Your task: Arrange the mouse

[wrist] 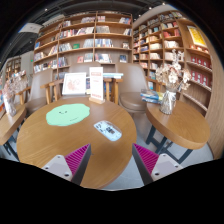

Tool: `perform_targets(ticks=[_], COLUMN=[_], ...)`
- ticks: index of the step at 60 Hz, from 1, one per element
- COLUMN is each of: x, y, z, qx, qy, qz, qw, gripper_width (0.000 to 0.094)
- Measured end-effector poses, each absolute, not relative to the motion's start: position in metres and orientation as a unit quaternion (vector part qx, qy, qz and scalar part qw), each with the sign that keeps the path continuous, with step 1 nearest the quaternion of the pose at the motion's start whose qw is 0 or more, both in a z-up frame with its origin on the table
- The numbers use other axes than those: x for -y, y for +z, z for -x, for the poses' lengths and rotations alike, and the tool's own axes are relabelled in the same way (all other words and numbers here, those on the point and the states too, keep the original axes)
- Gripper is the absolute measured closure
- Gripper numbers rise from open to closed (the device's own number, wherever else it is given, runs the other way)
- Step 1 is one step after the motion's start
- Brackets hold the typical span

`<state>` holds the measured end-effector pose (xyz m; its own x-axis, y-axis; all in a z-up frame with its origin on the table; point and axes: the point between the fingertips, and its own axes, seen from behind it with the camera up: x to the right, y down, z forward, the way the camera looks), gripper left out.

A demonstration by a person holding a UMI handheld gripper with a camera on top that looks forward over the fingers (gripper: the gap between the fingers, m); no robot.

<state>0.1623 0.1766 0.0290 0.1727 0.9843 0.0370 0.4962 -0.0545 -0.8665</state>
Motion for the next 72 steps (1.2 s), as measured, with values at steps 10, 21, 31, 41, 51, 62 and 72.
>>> perform_targets(ticks=[10, 21, 31, 41, 51, 62, 72], x=[-0.192, -0.201, -0.21, -0.225, -0.226, -0.22, -0.185], y=[0.01, -0.012, -0.015, -0.017, -0.016, -0.006, 0.065], z=[-0.119, -0.084, -0.056, -0.033, -0.025, -0.025, -0.007], qx=[0.561, 0.564, 0.56, 0.55, 0.553, 0.551, 0.558], qy=[0.298, 0.279, 0.276, 0.269, 0.271, 0.279, 0.31], qz=[0.667, 0.685, 0.694, 0.706, 0.701, 0.708, 0.674], qw=[0.39, 0.368, 0.358, 0.356, 0.359, 0.342, 0.372], gripper_width=[0.0086, 0.009, 0.0089, 0.0095, 0.0288, 0.0498, 0.0496])
